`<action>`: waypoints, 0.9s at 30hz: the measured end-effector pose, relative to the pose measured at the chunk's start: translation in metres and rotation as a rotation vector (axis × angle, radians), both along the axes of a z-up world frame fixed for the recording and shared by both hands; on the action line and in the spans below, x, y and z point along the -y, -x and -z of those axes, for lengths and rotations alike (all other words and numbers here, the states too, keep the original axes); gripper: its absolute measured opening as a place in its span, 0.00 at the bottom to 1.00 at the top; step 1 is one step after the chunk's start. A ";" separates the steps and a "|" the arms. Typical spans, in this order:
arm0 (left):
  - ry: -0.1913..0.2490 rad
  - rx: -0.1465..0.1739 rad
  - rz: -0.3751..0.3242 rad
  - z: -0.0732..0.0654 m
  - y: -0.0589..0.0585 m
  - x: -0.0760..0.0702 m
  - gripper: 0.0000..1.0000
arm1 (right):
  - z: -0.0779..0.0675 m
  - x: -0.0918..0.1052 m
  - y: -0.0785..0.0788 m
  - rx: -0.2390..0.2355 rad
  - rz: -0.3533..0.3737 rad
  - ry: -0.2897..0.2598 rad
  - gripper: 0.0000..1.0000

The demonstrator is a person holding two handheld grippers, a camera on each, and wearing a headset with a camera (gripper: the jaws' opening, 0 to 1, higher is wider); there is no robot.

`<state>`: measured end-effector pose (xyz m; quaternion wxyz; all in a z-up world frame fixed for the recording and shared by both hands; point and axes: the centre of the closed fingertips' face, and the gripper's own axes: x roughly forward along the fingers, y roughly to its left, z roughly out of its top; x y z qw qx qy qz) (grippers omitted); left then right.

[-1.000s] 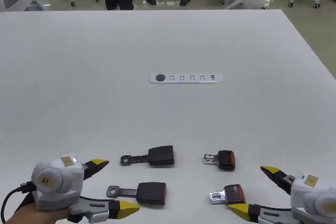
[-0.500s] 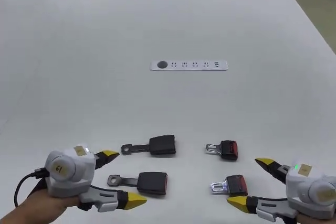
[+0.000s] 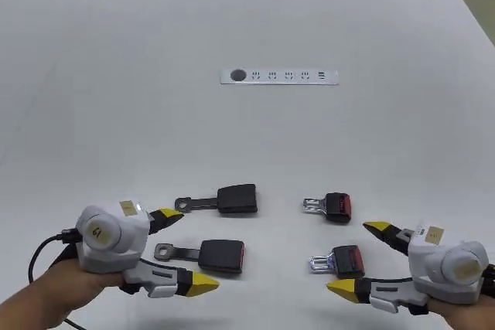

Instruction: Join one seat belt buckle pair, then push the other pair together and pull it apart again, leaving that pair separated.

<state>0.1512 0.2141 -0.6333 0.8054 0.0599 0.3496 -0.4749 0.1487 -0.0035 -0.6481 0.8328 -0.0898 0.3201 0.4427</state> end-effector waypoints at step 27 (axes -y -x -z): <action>-0.079 -0.055 0.212 0.046 0.004 0.020 0.76 | 0.024 -0.001 -0.001 -0.061 -0.142 0.063 0.74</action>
